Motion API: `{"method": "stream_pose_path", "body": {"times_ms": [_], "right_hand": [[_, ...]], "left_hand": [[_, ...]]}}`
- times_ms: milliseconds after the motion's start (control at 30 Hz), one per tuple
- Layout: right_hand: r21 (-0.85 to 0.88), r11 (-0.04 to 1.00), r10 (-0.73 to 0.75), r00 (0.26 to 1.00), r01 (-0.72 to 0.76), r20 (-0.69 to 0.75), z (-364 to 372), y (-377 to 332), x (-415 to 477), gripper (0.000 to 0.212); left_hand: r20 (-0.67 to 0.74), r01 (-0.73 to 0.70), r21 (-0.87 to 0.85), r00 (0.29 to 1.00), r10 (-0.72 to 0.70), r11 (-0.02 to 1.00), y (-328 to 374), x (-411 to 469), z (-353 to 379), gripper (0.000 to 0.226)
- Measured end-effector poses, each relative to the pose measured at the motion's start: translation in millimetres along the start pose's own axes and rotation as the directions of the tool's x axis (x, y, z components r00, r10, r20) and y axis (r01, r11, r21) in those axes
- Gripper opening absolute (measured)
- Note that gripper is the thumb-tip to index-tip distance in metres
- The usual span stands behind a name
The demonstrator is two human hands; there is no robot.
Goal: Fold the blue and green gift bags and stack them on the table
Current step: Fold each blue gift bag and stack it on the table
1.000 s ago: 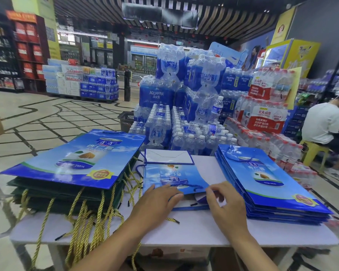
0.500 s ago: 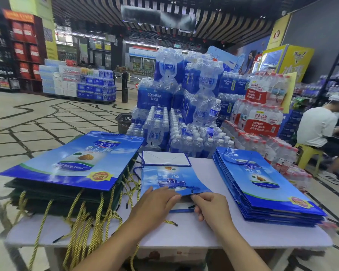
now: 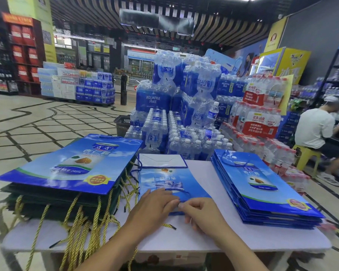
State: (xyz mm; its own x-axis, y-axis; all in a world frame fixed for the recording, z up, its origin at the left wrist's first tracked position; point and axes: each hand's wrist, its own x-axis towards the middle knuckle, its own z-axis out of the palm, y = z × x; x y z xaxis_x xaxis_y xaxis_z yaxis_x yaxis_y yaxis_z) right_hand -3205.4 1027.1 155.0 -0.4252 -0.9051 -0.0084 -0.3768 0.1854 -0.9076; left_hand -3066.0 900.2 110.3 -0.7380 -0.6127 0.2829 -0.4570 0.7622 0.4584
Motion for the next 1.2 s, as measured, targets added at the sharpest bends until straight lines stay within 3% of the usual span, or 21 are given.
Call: {"method": "stream_pose_path", "body": {"times_ms": [33,100,133,167,233,300,400,500,533,600,633,700,767,900,1033,1133,1200], "right_hand": [[-0.027,0.996,-0.086,0.992,0.084,-0.096,-0.7,4.4,0.8,0.03],[-0.276,0.937,-0.295,0.906,0.213,-0.303,-4.5,16.4,4.6,0.024],[-0.413,0.88,-0.379,0.872,0.236,-0.309,-5.8,21.2,4.7,0.023],[-0.512,0.827,-0.396,0.887,0.231,-0.239,-6.4,24.9,4.8,0.035],[-0.635,0.747,-0.296,0.954,0.199,-0.05,-4.1,34.3,4.4,0.068],[-0.703,0.688,-0.189,0.98,0.179,0.064,0.0,39.5,4.0,0.086],[-0.711,0.684,-0.139,0.986,0.162,0.091,1.9,37.1,1.7,0.091],[-0.732,0.659,-0.147,0.984,0.175,0.103,1.8,39.4,1.2,0.094],[-0.737,0.651,-0.143,0.983,0.181,0.115,2.1,40.5,0.8,0.095],[-0.747,0.638,-0.127,0.982,0.187,0.138,2.3,41.1,1.0,0.093],[-0.752,0.632,-0.12,0.982,0.187,0.144,2.0,40.6,1.7,0.088],[-0.757,0.626,-0.115,0.982,0.187,0.148,0.6,39.8,2.9,0.07],[-0.752,0.631,-0.118,0.981,0.193,0.152,-0.7,41.1,3.7,0.062],[-0.743,0.642,-0.117,0.982,0.191,0.152,-0.9,43.6,4.5,0.06],[-0.748,0.639,-0.108,0.984,0.18,0.144,-0.2,44.6,6.3,0.059],[-0.745,0.644,-0.115,0.985,0.173,0.128,0.3,45.1,6.6,0.057],[-0.744,0.651,-0.12,0.988,0.153,0.098,1.2,43.8,4.9,0.056]], "left_hand": [[0.003,0.003,0.01,1.0,-0.003,1.0,0.2,-0.2,0.3,0.038],[-0.036,0.032,-0.018,0.999,-0.032,0.999,-0.3,0.5,1.0,0.042],[-0.059,0.058,-0.061,0.996,-0.062,0.996,-1.1,1.8,1.3,0.043],[-0.076,0.089,-0.098,0.992,-0.096,0.991,-2.4,3.5,1.2,0.044],[-0.061,0.174,-0.082,0.982,-0.179,0.981,-6.3,10.6,-0.2,0.051],[0.001,0.253,0.053,0.967,-0.254,0.966,-5.6,21.0,-5.0,0.063],[0.053,0.264,0.312,0.954,-0.294,0.913,2.7,39.9,-13.7,0.06],[0.061,0.275,0.323,0.949,-0.31,0.906,9.2,58.2,-12.5,0.034],[0.072,0.289,0.237,0.947,-0.313,0.928,11.8,63.9,-11.3,0.027],[0.125,0.371,-0.153,0.927,-0.354,0.916,19.9,75.2,-12.3,0.021],[0.186,0.416,-0.379,0.909,-0.372,0.827,27.3,78.7,-16.2,0.016],[0.26,0.445,-0.655,0.892,-0.37,0.611,37.7,84.0,-27.2,0.014],[0.254,0.419,-0.767,0.894,-0.37,0.486,43.1,88.5,-39.1,0.032],[0.082,0.296,-0.858,0.885,-0.458,0.419,42.6,97.6,-53.5,0.031],[-0.006,0.238,-0.845,0.891,-0.453,0.479,26.9,97.3,-45.8,0.031],[-0.043,0.256,-0.655,0.927,-0.374,0.711,10.4,93.2,-31.5,0.021],[-0.03,0.279,-0.377,0.949,-0.313,0.883,4.1,86.3,-25.9,0.021]]}}
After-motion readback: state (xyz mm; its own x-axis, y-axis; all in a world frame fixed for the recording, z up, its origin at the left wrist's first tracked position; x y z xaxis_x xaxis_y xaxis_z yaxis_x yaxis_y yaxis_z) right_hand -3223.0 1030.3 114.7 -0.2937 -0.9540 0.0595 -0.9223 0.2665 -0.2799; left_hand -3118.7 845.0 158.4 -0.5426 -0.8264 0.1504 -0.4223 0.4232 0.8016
